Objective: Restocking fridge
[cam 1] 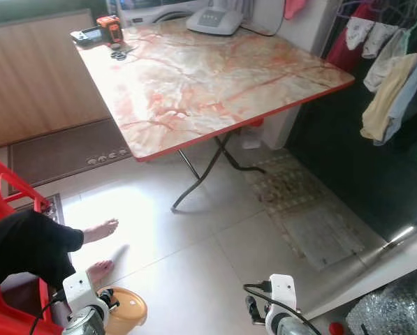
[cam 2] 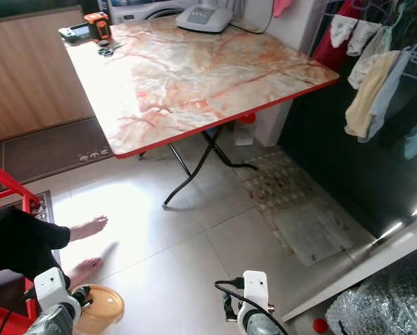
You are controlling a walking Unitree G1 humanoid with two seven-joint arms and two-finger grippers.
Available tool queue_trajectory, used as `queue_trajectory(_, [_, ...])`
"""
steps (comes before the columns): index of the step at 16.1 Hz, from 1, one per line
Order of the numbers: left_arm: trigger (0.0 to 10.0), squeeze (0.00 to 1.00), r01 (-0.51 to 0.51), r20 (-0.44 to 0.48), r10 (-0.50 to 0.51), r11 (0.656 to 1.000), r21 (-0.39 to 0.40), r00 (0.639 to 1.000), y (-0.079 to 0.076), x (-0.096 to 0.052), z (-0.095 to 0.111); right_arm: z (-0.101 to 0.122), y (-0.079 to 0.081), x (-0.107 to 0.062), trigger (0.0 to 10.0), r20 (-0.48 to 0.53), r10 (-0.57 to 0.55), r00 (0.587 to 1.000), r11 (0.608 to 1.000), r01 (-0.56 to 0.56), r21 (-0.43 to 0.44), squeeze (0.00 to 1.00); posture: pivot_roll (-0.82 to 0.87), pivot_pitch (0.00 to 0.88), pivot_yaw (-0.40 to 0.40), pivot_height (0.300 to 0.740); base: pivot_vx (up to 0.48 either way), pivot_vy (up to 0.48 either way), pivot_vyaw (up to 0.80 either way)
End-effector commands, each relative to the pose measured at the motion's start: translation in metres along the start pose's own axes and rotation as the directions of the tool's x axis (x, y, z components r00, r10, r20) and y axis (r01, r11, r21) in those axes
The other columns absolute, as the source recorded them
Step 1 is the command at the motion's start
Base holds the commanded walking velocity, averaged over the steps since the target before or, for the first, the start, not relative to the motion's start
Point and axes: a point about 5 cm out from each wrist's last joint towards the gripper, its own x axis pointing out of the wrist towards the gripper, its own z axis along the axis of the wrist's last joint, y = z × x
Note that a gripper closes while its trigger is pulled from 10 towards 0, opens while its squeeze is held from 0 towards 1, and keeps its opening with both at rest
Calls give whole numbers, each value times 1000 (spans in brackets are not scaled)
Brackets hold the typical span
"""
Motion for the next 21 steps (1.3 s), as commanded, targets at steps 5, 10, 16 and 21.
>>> queue_trajectory(5, [10000, 0, -28, -18, 29, 996, 81, 999, 10, -2, -7, -8, 1, -1, 10000, -43, -15, 999, 1000, 15, -1, 0, 39, 40, -10, 740, 0, 0, -114])
queue_trajectory(10, [10000, 0, -62, -48, 66, 995, 78, 997, 25, -4, -15, -9, 1, -1, 10000, -52, -15, 999, 1000, 15, -9, 0, 37, 32, -12, 740, 0, 0, -800])
queue_trajectory(16, [10000, 0, -61, -66, 67, 995, 82, 996, 26, -5, -18, -7, 1, -1, 10000, -53, -11, 999, 1000, 10, -14, 0, 39, 57, -15, 740, 0, 0, -800])
queue_trajectory(21, [10000, 0, -64, -70, 68, 996, 63, 995, 27, -5, -17, -6, 1, 0, 10000, -53, -7, 999, 1000, 5, -26, 0, 41, 70, -14, 740, 0, 92, -480])
